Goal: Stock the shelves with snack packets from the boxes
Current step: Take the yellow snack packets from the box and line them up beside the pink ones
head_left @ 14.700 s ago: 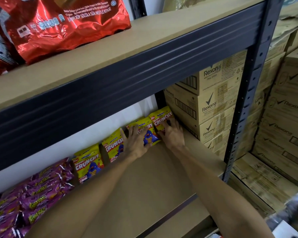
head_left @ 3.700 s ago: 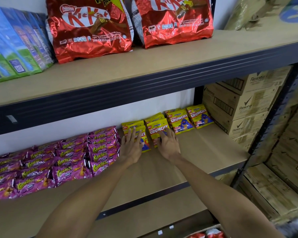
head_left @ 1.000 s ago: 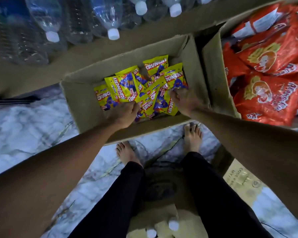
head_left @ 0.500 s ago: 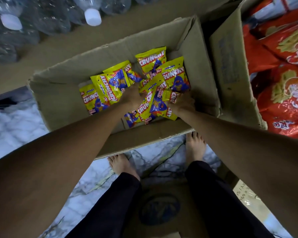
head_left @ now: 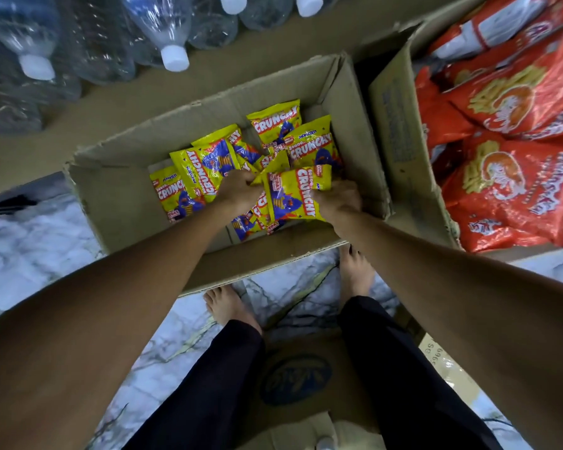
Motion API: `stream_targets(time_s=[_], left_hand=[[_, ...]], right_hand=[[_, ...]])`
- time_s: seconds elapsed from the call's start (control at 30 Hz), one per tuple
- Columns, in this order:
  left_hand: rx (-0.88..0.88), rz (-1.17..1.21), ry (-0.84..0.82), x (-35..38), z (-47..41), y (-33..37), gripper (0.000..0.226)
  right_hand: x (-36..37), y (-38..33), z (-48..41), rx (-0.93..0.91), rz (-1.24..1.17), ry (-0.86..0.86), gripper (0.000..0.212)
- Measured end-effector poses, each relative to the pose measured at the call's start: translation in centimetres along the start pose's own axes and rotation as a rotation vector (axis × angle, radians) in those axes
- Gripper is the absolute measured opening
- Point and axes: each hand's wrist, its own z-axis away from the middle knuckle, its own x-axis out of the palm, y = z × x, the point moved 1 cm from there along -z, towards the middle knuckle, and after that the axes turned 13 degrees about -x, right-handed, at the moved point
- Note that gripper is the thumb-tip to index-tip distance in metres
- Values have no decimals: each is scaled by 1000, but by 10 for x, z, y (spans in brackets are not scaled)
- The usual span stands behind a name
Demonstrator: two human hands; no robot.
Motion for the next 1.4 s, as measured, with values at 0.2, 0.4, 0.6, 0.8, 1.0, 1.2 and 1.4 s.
stream_targets(time_s=[0.2,0.4,0.6,0.8,1.0,1.2,1.4], left_hand=[[63,60,159,-41,73,-2,26],[116,97,279,-83,165,5,39],[88,132,310,-136,281,19,25],[106,236,291,-193,415,50,8],[155,261,310,-243,514,64,18],[289,232,342,-293,589,79,12],[408,189,342,-332,621,95,19]], right_hand=[[-24,-33,57,-35,-211,47,24],[-58,-71,128,-27,-329,130,55],[-120,-123,218,-78,-275,52,53],[-202,-184,321,-203,-118,-3,48],[-260,-239,412,-293,-94,26,39],[-305,-296,484,-526,76,16,40],[-341,-335,520,-721,59,92,30]])
